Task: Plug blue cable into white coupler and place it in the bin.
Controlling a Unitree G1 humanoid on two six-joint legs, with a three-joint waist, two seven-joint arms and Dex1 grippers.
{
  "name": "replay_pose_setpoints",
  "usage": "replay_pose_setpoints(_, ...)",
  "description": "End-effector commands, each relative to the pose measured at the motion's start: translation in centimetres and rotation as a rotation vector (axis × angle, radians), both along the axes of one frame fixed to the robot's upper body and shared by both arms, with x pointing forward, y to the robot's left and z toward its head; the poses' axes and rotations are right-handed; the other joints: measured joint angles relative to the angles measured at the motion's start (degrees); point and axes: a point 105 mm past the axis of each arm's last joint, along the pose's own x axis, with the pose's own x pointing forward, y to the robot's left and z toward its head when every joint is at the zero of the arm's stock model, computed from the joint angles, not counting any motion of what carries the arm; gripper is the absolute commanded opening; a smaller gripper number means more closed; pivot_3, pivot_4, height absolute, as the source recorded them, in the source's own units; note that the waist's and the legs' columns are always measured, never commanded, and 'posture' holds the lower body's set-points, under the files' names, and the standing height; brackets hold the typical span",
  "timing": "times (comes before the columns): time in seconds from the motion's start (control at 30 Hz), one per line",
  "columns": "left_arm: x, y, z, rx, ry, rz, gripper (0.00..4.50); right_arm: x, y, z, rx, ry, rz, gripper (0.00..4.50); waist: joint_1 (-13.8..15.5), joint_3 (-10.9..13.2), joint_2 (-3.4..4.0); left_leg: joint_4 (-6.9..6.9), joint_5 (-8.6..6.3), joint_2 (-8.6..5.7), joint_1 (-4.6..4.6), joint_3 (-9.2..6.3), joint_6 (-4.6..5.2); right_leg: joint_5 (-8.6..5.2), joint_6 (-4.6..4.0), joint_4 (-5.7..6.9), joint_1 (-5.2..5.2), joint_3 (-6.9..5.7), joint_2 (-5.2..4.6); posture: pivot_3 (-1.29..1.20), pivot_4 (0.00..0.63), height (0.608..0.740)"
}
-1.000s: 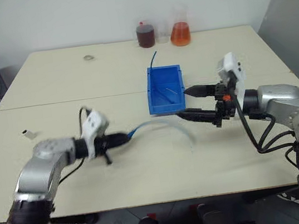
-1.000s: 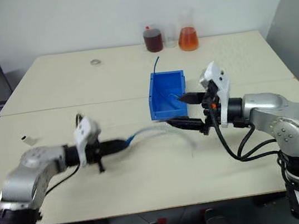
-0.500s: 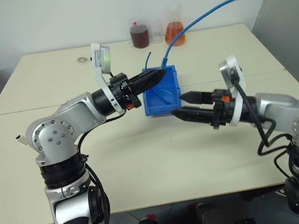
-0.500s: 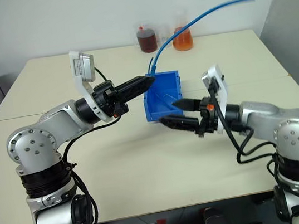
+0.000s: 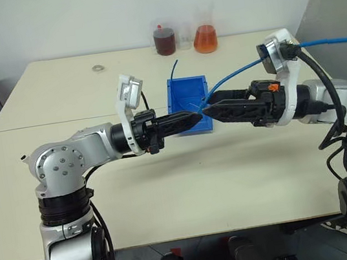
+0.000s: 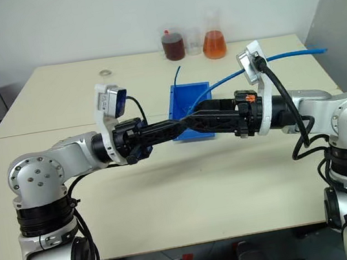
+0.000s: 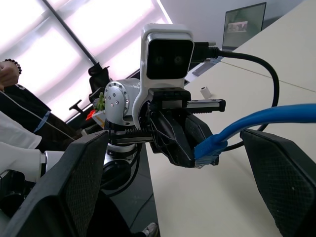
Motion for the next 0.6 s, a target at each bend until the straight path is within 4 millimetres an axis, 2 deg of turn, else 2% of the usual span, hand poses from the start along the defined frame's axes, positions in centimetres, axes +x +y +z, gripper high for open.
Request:
replay_pose_setpoints(0.03, -0.88, -0.04, 0.64, -0.015, -0.043, -0.032, 0.23, -1.26, 0.73, 0.88, 0.021, -0.031, 0.079, 4.32, -0.09, 0.0, 0.0, 0.0, 0.0, 0.0, 0.0, 0.01, 0.0, 0.0, 0.0, 0.0, 0.0, 0.01, 0.0, 0.0, 0.15, 0.74)
replay_pose_setpoints(0.17, -0.84, -0.02, 0.85, -0.015, -0.054, -0.026, 0.23, -1.28, 1.08, 0.75, 0.025, -0.018, 0.094, 3.59, 0.0, 0.0, 0.0, 0.01, 0.0, 0.01, -0.01, 0.0, 0.0, 0.0, 0.0, 0.0, 0.0, -0.01, 0.0, 0.0, 0.15, 0.74)
replay_pose_setpoints(0.4, -1.22, -0.19, 0.92, -0.014, -0.062, -0.036, 0.23, -1.02, 1.1, 0.54, 0.029, 0.002, 0.094, 1.95, 0.02, 0.0, 0.0, 0.0, 0.0, 0.01, -0.01, 0.0, 0.0, -0.01, 0.01, -0.02, 0.0, -0.01, 0.0, 0.0, 0.15, 0.74)
replay_pose_setpoints(0.47, -1.25, -0.09, 0.81, -0.01, -0.061, -0.036, 0.23, -1.04, 1.05, 0.39, 0.029, 0.009, 0.097, 1.78, 0.02, 0.0, 0.0, 0.0, 0.0, 0.01, -0.02, 0.0, 0.0, -0.01, 0.01, -0.02, -0.01, 0.0, 0.0, 0.0, 0.15, 0.74)
replay_pose_setpoints(0.5, -1.26, -0.04, 0.74, -0.008, -0.06, -0.035, 0.23, -1.03, 0.98, 0.3, 0.028, 0.014, 0.097, 1.4, 0.02, 0.0, 0.0, 0.0, 0.0, 0.01, -0.02, 0.0, 0.0, -0.01, 0.01, -0.02, 0.0, 0.0, 0.0, 0.0, 0.15, 0.74)
replay_pose_setpoints(0.53, -1.27, 0.0, 0.69, -0.006, -0.06, -0.034, 0.23, -1.02, 0.92, 0.26, 0.029, 0.018, 0.097, 1.38, 0.0, 0.0, 0.0, 0.0, 0.0, 0.01, -0.02, 0.0, 0.0, -0.01, 0.01, -0.02, 0.0, -0.01, 0.0, 0.0, 0.15, 0.74)
replay_pose_setpoints(0.6, -1.3, 0.05, 0.57, -0.002, -0.059, -0.032, 0.23, -0.97, 0.76, 0.21, 0.03, 0.025, 0.096, 0.91, 0.01, 0.0, 0.0, 0.0, 0.0, 0.01, -0.02, 0.0, 0.0, -0.01, 0.01, -0.03, 0.0, 0.0, 0.0, 0.0, 0.15, 0.74)
